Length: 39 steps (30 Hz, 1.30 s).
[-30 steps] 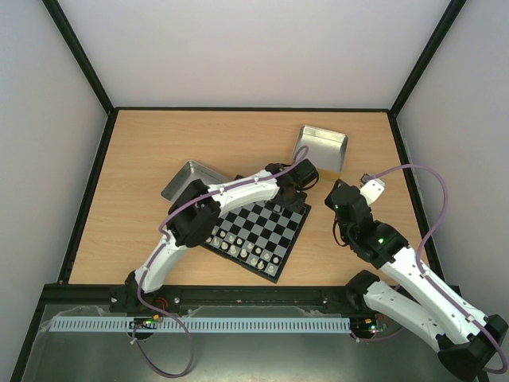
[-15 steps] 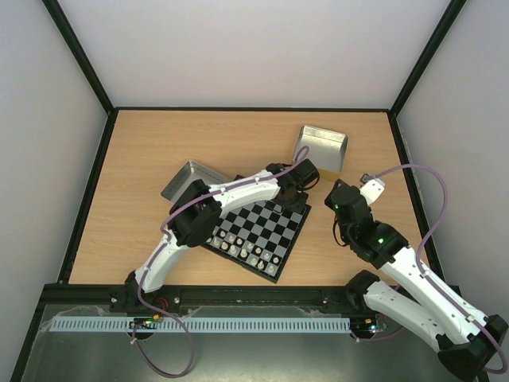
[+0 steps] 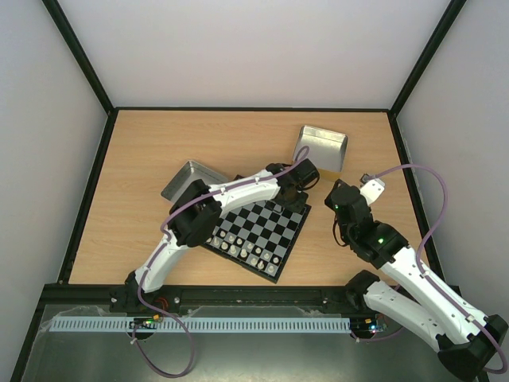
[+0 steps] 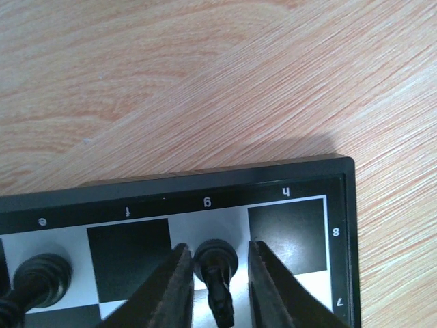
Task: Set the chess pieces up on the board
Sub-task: Place the chess piece on the chessboard, then pick up the chess piece from the storage box.
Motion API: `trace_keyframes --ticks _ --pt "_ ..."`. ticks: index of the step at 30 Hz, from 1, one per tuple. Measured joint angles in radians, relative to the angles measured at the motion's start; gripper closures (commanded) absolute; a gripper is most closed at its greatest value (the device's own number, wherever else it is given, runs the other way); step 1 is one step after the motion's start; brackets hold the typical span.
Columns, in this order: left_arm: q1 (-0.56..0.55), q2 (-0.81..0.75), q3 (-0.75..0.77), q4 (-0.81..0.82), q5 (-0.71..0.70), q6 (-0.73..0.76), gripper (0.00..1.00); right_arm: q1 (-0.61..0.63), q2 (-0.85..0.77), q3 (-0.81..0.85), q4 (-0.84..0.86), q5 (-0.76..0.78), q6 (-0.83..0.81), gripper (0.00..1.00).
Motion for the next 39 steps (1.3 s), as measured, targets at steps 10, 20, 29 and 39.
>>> trace_keyframes --ticks 10,20,29,39 --pt "0.03 -0.036 -0.021 0.024 0.107 0.0 0.58 0.0 -0.013 0.0 -0.001 0.0 0.002 0.64" --pt "0.119 -0.381 -0.199 0.079 0.106 -0.019 0.57 0.0 -0.017 0.0 -0.001 -0.017 0.005 0.63" --pt "0.36 -0.724 -0.625 0.149 0.008 -0.071 0.55 0.0 0.074 0.0 0.027 -0.082 0.003 0.62" --pt "0.536 -0.724 -0.856 0.129 -0.051 -0.077 0.67 0.0 0.183 0.001 0.069 -0.132 -0.019 0.62"
